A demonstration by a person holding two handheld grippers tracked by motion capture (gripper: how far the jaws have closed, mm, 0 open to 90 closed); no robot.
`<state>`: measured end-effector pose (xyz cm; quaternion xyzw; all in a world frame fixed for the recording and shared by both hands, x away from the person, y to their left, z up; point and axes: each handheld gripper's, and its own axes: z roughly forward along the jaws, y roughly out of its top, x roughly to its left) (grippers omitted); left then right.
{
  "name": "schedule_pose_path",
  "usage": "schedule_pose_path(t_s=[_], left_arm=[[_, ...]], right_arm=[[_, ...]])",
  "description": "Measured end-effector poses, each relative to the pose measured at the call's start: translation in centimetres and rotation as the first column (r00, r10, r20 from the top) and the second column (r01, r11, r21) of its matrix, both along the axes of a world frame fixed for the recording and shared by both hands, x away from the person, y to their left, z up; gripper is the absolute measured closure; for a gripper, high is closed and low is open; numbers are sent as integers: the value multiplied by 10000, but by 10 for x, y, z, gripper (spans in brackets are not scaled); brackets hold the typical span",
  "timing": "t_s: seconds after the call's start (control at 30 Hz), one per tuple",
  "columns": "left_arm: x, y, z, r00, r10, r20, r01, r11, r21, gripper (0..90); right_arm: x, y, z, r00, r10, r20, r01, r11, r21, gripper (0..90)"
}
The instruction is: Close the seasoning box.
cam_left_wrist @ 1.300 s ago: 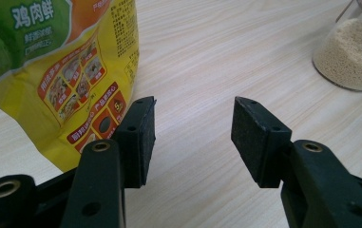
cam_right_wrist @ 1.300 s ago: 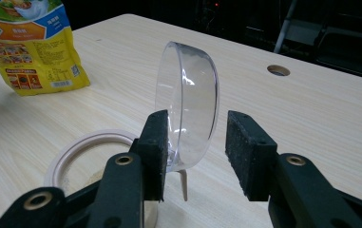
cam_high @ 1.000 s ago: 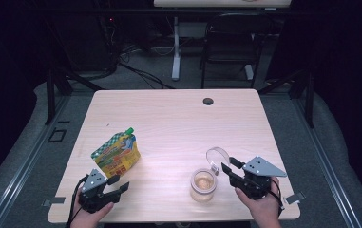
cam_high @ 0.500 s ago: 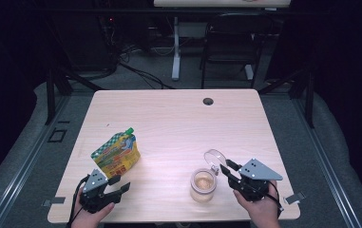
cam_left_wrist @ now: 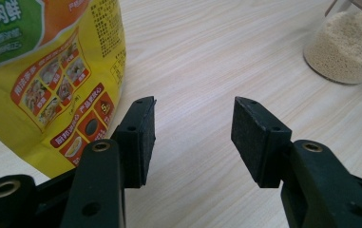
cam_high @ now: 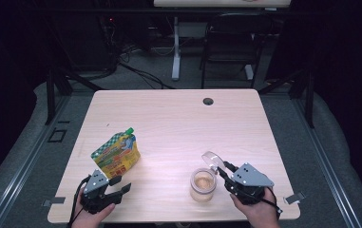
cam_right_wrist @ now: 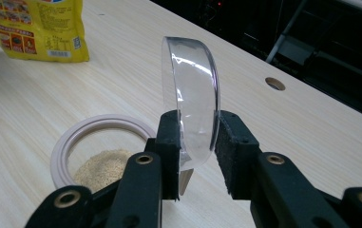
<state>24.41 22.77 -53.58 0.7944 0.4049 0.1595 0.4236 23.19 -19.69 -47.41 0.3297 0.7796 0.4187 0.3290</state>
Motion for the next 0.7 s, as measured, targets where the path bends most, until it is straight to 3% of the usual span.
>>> schedule_pose_path(t_s=[0.37,0.7], left_arm=[[0,-1,0,10000,17,0,-17,10000,-10,503],[1,-2,-1,10000,-26,-29,26,10000,-24,503]], right_arm=[[-13,12,-6,9986,217,490,-200,9992,-354,668],[-19,18,-10,9979,332,557,-310,9987,-402,624]])
